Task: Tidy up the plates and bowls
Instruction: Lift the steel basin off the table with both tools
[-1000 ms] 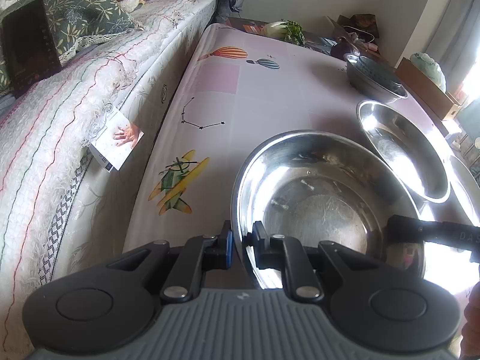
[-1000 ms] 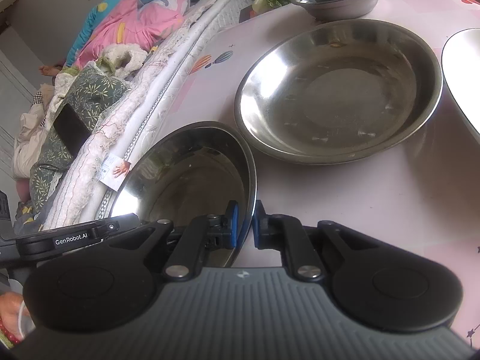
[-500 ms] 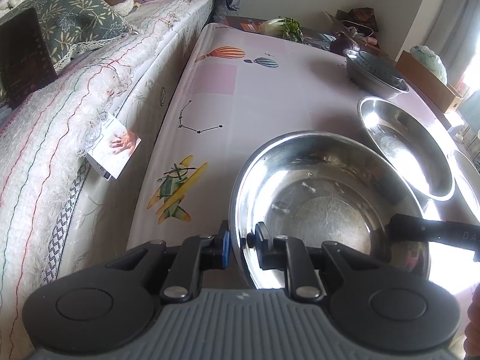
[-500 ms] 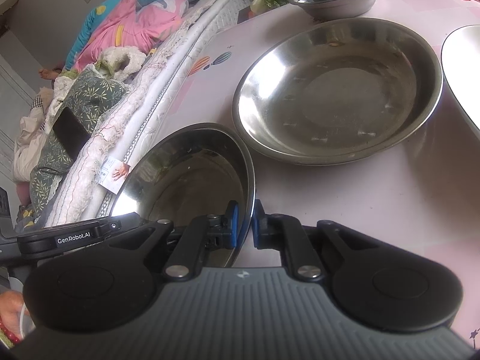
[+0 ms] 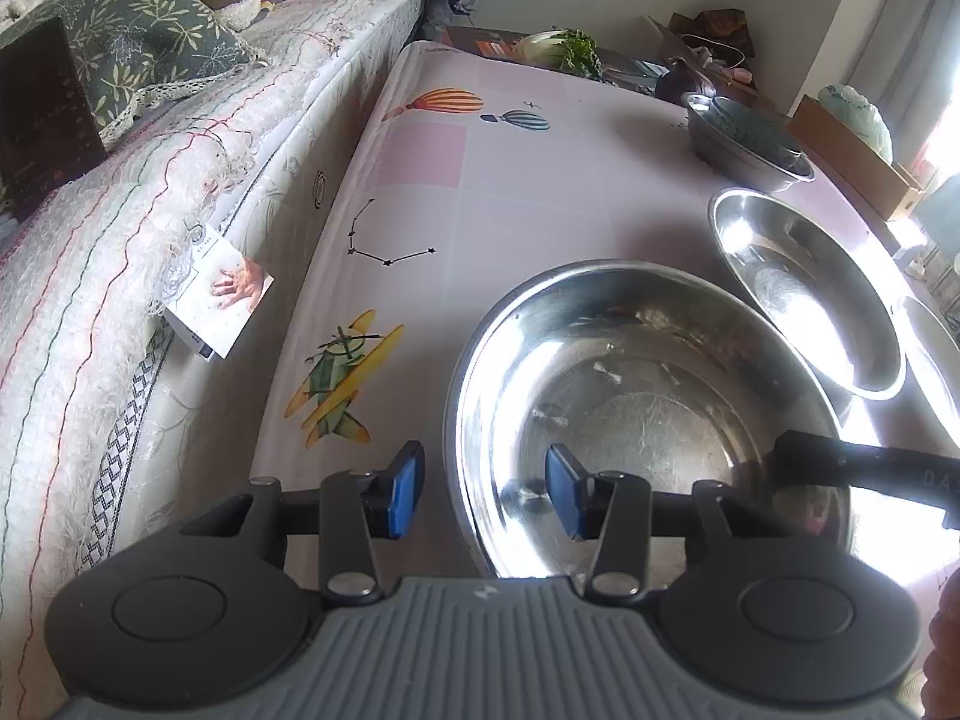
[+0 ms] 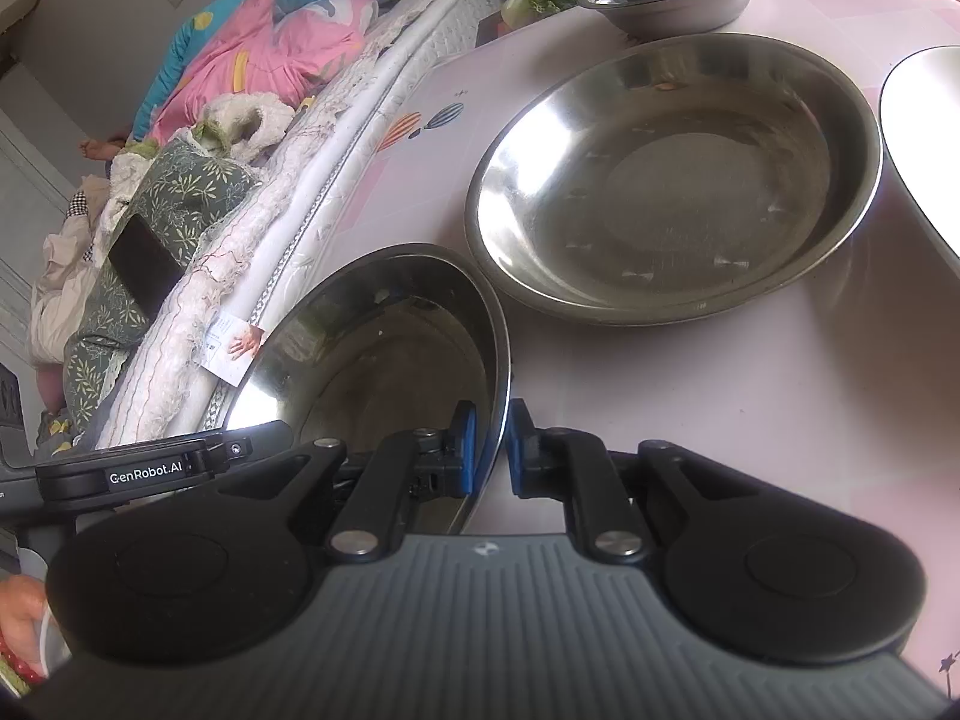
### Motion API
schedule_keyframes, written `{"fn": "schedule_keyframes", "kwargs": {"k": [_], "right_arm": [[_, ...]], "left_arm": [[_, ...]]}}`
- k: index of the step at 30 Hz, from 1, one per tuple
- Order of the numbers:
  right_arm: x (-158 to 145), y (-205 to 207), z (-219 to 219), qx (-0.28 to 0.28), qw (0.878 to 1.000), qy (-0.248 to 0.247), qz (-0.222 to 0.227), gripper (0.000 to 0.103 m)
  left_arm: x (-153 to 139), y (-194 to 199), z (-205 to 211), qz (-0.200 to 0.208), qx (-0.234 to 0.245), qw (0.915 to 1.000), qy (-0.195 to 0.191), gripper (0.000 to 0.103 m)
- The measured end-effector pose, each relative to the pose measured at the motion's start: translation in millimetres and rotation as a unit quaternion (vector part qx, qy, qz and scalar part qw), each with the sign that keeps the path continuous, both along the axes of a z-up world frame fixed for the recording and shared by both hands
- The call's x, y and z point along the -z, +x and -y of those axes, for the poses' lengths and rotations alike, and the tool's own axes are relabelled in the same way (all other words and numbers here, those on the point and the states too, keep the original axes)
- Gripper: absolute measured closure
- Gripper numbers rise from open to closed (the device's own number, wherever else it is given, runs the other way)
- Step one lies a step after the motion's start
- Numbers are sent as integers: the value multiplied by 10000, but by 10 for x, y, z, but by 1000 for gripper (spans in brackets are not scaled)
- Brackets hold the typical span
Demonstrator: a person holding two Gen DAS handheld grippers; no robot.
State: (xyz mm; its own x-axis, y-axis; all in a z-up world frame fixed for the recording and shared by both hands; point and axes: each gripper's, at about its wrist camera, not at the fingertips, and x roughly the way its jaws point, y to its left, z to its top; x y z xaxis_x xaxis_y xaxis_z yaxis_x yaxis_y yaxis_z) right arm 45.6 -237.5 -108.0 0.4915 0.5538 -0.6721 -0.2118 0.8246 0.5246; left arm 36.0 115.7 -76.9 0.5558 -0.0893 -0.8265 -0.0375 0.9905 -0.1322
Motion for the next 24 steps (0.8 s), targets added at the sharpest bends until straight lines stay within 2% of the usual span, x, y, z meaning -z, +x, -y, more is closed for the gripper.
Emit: {"fn": "schedule_keyframes", "kwargs": {"k": [4,7,15,24], "right_arm": [[-7,-19,-18,-35,10000,-18,21,92],[-6,-36,-16,-55,10000,-30,39,92],[-34,-58,32,-8,10000,-53,84,92],[-3,-63,37,2,9999,-72,82,92]], "left_arm": [[3,-12,29,23,-3,9999,106,62],[4,-26,43,16,-24,9999,134,77],[-4,-82,60,-73,34,10000,-34,77],[2,-61,82,-62,62,10000,30,77]]}}
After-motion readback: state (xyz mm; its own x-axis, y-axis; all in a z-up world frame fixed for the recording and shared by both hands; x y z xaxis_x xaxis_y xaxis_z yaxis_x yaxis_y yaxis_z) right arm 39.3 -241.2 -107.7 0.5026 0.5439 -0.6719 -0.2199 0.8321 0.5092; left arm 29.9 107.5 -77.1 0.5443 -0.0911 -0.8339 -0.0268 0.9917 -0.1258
